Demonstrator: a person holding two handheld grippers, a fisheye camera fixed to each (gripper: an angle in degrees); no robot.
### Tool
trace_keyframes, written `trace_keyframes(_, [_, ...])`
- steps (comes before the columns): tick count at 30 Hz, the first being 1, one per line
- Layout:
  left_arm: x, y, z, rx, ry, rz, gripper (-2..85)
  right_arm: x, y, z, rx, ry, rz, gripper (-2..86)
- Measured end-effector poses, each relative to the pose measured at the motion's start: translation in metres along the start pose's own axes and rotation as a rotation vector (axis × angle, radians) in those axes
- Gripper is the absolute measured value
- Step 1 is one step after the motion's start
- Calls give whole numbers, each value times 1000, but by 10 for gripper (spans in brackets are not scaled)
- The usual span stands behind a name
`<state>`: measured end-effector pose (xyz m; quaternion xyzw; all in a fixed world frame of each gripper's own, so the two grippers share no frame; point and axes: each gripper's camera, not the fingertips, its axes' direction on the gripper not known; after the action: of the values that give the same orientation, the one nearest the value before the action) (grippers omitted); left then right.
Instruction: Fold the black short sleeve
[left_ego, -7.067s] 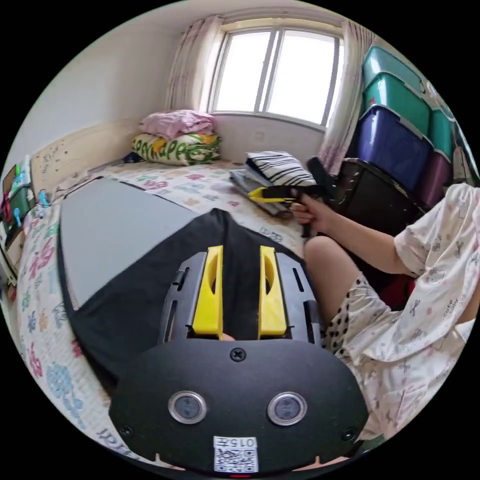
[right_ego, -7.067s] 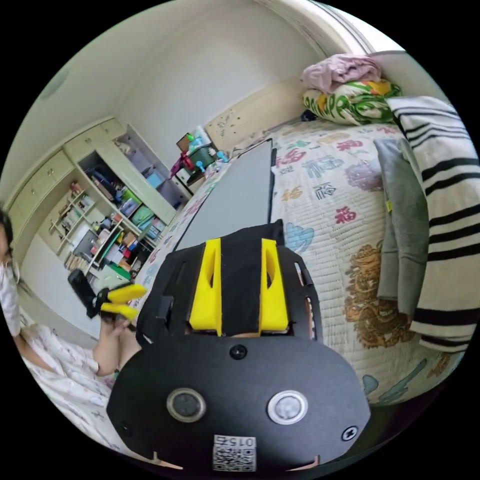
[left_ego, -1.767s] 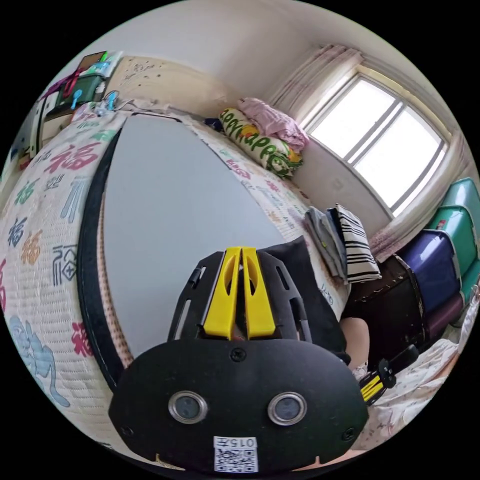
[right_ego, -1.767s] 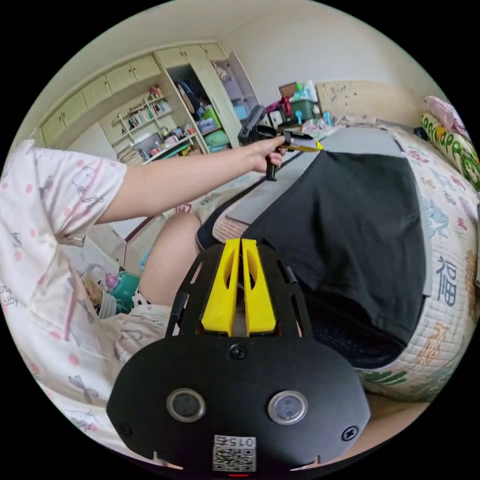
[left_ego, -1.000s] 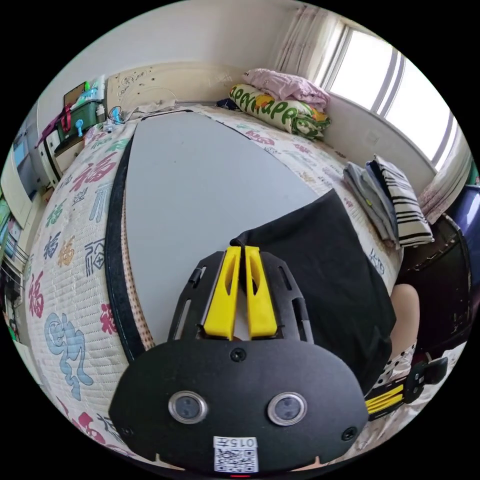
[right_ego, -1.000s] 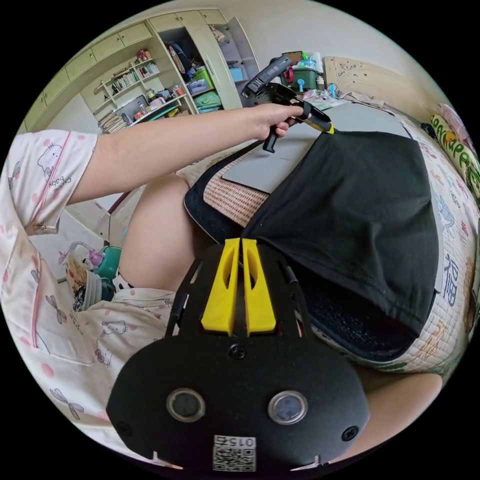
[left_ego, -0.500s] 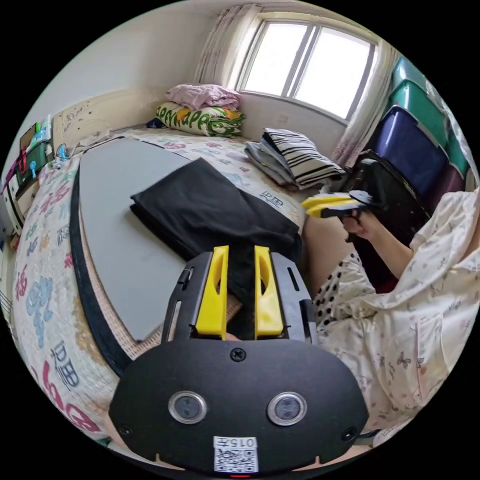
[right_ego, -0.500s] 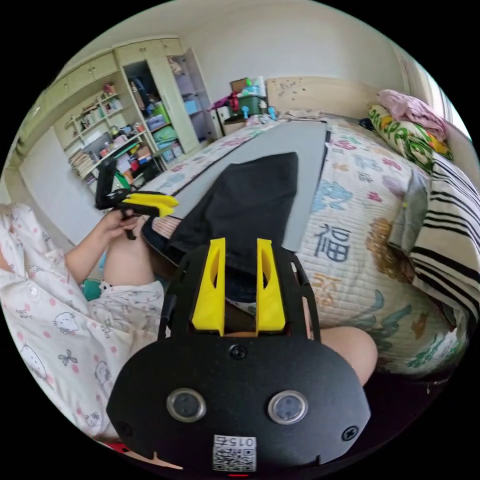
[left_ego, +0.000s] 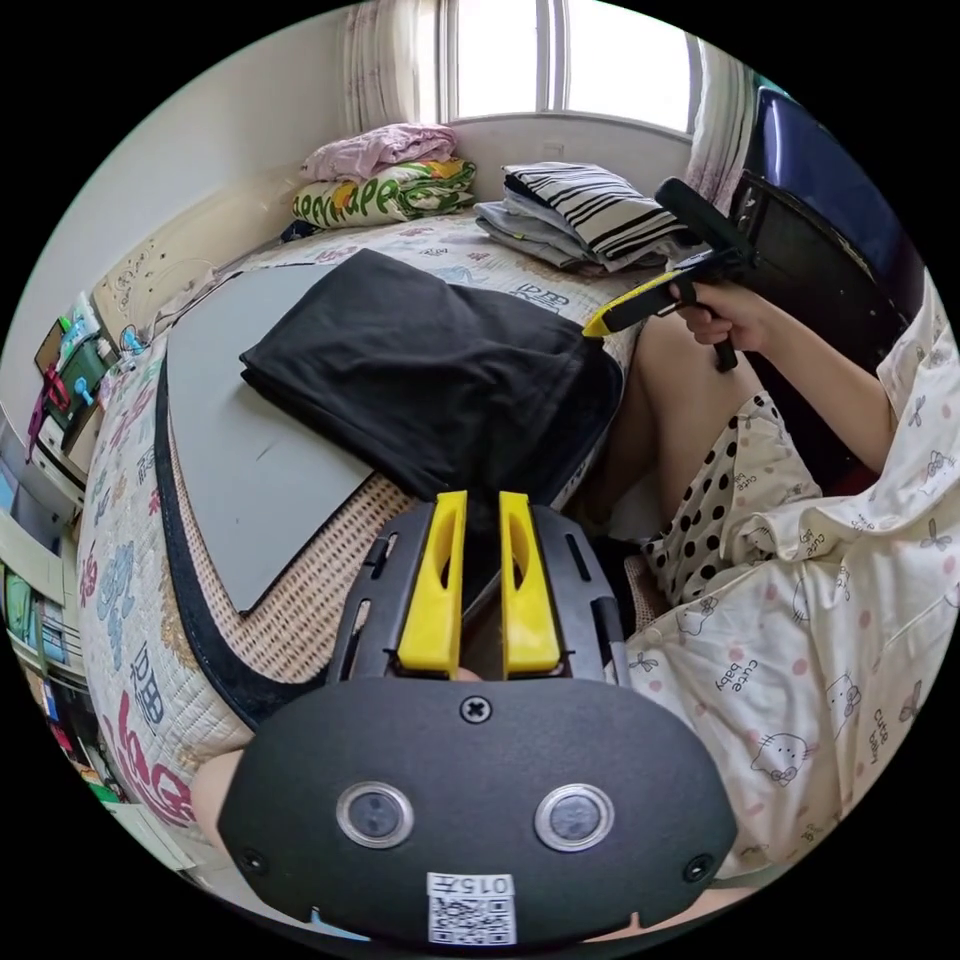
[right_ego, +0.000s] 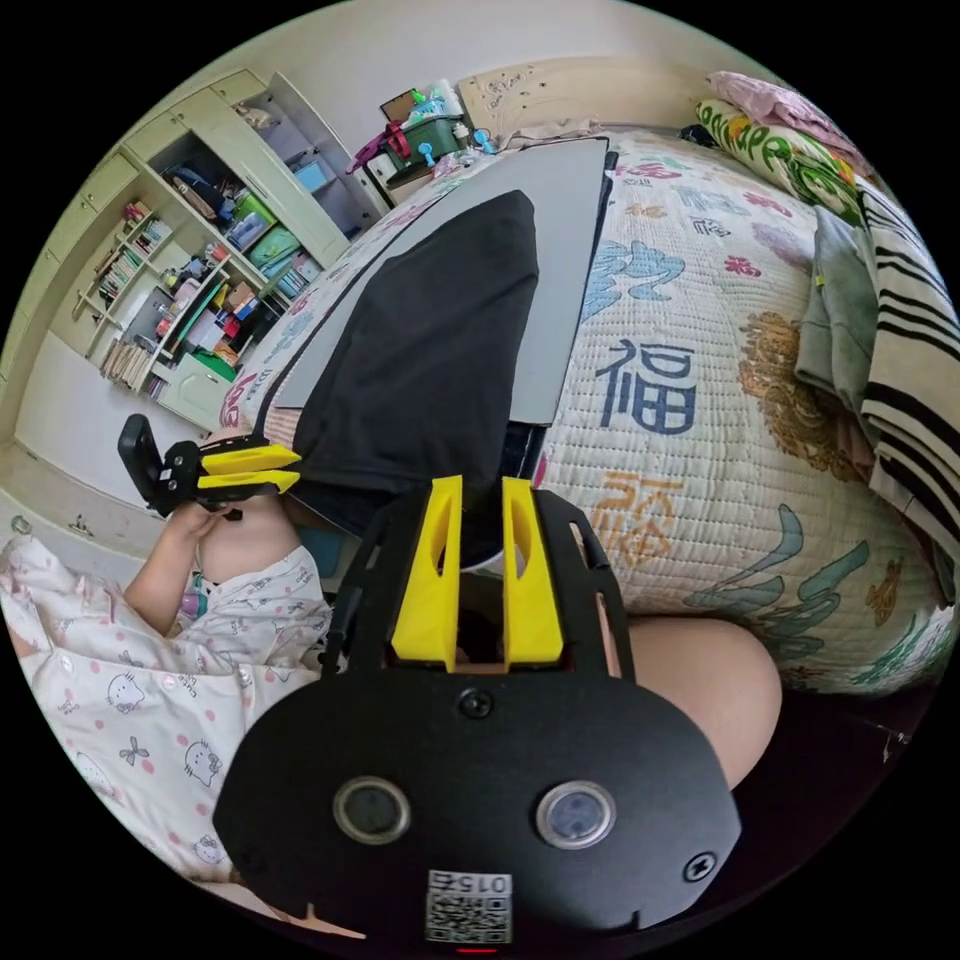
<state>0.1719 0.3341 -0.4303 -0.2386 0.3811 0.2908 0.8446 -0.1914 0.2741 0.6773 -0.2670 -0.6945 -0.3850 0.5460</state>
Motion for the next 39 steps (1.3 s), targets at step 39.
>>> trace_keyframes(39, [-355, -193, -25, 207, 230, -736, 159, -90, -358, -12, 74, -135, 77, 135])
